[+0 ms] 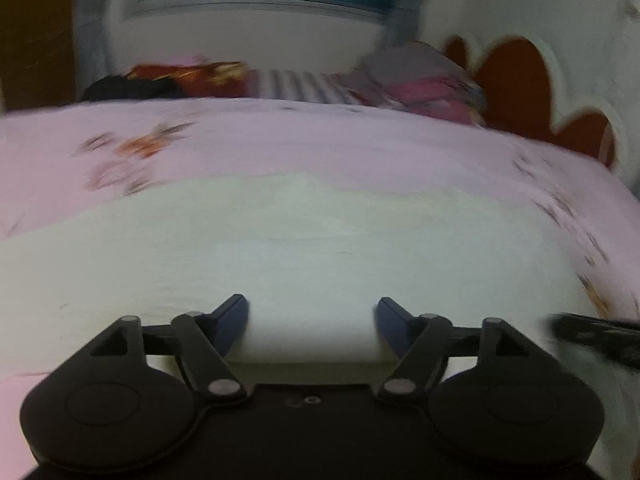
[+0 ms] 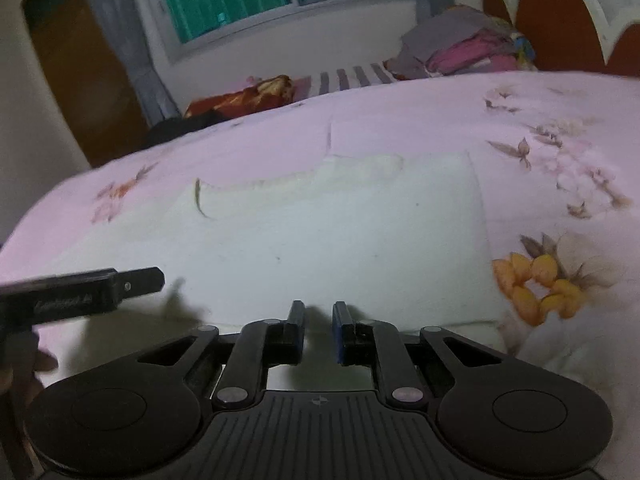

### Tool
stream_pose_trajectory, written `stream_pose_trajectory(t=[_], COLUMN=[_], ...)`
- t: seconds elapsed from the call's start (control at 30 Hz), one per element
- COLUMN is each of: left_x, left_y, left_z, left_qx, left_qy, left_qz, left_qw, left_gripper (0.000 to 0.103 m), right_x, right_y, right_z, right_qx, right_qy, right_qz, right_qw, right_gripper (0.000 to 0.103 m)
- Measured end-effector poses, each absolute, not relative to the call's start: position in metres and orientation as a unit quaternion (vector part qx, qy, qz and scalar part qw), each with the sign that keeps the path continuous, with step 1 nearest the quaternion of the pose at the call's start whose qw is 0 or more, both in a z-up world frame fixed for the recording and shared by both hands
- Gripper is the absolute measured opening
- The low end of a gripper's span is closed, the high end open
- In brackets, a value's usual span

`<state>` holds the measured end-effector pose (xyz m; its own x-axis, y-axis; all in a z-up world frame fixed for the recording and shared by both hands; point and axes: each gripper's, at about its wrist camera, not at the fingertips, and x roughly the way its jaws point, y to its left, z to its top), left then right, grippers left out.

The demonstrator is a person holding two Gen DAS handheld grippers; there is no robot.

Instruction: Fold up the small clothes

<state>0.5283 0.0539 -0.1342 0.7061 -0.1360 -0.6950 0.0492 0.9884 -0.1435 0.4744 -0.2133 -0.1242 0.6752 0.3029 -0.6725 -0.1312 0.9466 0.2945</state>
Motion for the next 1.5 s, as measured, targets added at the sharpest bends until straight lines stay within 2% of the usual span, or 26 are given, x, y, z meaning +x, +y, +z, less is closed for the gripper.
stream_pose_trajectory(t=[0.07,0.1,0.13,0.17,0.23,0.3,0.47,0.63,0.8,1.07,1.13,1.17,1.27,1.43,1.47,1.5], left_x=[0.528,0.528,0.529,0.531,0.534,0.544,0.568,0.571,0.569,0.533,0.519,0.517,0.521,0.498,0.49,0.48], left_y=[0.079,0.086,0.087,0.085,0.072,0.053,0.044,0.079,0.072,0.063,0.063,0.062,0.055,0.094,0.11,0.131], left_z=[-0.139,-0.138,-0.135,-0.131,-0.122,-0.121,-0.13,-0.142,-0.131,-0.138,-0.138,-0.14,-0.143,-0.124,-0.122,-0.122], left_qx=[-0.086,-0.094,-0.094,-0.093,-0.1,-0.076,-0.049,-0.045,-0.038,-0.019,-0.021,-0.021,0.007,-0.042,-0.056,-0.074], left_qy=[0.378,0.377,0.382,0.383,0.37,0.364,0.383,0.387,0.387,0.382,0.368,0.366,0.376,0.354,0.352,0.348], left_qz=[-0.043,-0.046,-0.046,-0.041,-0.053,-0.065,-0.063,-0.033,-0.029,-0.029,-0.018,-0.023,-0.023,0.015,0.032,0.054], left_qw=[0.921,0.92,0.918,0.918,0.922,0.926,0.92,0.92,0.921,0.923,0.93,0.93,0.926,0.934,0.934,0.933], left_gripper=[0.069,0.069,0.069,0.07,0.082,0.085,0.079,0.079,0.079,0.081,0.093,0.094,0.094,0.09,0.089,0.087], right_x=[0.473,0.476,0.478,0.48,0.486,0.499,0.542,0.585,0.617,0.552,0.526,0.512,0.492,0.487,0.484,0.481], right_y=[-0.247,-0.27,-0.283,-0.287,-0.279,-0.266,-0.223,-0.27,-0.287,-0.27,-0.267,-0.264,-0.251,-0.245,-0.245,-0.244], right_z=[-0.127,-0.132,-0.134,-0.133,-0.123,-0.116,-0.129,-0.137,-0.14,-0.137,-0.132,-0.126,-0.132,-0.119,-0.113,-0.111], right_qx=[0.136,0.155,0.164,0.16,0.131,0.141,0.097,0.092,0.092,0.058,0.047,0.048,0.041,0.066,0.073,0.072], right_qy=[0.381,0.389,0.39,0.392,0.383,0.369,0.384,0.382,0.397,0.41,0.407,0.399,0.408,0.398,0.391,0.39], right_qz=[0.08,0.058,0.056,0.059,0.068,0.094,0.145,0.066,0.053,0.061,0.045,0.043,0.059,0.053,0.054,0.048], right_qw=[0.911,0.906,0.905,0.904,0.912,0.914,0.907,0.917,0.912,0.908,0.911,0.914,0.91,0.913,0.916,0.917], right_gripper=[0.013,0.009,0.0,0.0,0.0,0.0,0.0,0.0,0.0,0.0,0.0,0.0,0.0,0.0,0.004,0.014])
